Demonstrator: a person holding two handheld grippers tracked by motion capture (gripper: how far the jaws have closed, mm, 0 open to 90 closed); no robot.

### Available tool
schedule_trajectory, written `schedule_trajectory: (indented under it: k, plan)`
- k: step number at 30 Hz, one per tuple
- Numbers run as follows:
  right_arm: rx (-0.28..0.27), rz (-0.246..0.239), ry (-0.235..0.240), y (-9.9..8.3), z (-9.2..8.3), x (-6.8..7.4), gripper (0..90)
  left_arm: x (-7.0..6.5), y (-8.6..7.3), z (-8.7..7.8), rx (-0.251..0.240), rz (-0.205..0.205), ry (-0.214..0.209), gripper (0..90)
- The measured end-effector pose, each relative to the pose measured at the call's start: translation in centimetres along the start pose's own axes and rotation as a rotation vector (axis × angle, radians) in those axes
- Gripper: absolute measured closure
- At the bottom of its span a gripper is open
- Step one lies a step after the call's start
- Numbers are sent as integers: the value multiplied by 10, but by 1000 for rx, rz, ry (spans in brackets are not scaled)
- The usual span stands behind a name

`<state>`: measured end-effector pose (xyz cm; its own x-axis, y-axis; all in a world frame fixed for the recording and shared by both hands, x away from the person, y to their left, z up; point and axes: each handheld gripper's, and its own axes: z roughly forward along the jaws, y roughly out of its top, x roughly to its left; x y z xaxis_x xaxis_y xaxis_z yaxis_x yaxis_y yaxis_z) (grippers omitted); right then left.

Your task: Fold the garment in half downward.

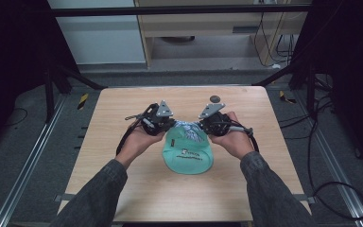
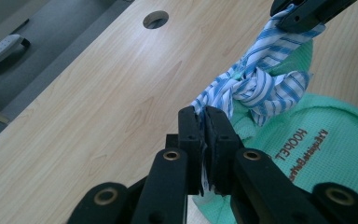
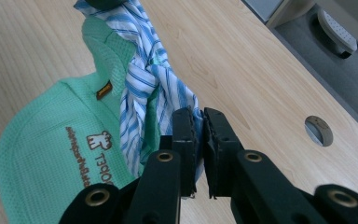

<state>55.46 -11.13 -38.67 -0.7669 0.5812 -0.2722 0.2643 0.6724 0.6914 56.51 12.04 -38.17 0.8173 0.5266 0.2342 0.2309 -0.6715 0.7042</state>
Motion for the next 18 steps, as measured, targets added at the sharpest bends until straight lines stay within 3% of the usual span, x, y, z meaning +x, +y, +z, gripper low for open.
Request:
schedule_trajectory:
  k: [18]
  plan:
    - [15, -11, 38, -13, 4, 12, 834, -15, -16, 1, -3, -23, -18, 860]
